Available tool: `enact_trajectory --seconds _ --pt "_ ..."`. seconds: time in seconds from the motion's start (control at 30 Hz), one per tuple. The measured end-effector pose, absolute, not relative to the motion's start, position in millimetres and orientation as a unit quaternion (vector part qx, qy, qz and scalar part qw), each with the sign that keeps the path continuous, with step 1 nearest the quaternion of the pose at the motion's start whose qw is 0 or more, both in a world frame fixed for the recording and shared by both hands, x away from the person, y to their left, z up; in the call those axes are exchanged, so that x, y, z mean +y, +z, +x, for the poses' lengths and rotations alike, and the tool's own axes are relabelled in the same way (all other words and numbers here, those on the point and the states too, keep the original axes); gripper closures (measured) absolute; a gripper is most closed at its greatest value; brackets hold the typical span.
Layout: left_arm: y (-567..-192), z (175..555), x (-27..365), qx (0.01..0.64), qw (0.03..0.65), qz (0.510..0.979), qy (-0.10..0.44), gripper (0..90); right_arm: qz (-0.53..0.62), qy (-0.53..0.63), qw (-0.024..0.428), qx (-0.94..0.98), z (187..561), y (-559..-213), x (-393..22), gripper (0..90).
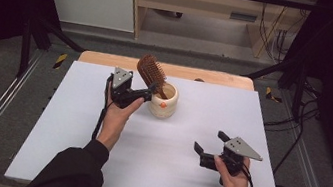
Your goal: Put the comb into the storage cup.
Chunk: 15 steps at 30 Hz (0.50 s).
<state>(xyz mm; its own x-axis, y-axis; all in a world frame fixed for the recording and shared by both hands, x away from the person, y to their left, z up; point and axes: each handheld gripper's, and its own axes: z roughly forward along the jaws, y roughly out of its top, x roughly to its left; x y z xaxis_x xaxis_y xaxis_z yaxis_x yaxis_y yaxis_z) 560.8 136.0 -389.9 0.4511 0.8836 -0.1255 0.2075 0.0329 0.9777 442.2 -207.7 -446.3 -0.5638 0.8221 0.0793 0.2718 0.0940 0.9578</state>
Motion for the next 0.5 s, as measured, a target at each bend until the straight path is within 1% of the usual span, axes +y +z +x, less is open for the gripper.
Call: enact_trajectory --seconds 0.5 --pt "-386.5 551.3 139.0 0.422 0.572 0.636 0.301 4.0 0.393 0.546 0.252 0.696 441.7 -446.2 -206.6 3.6"
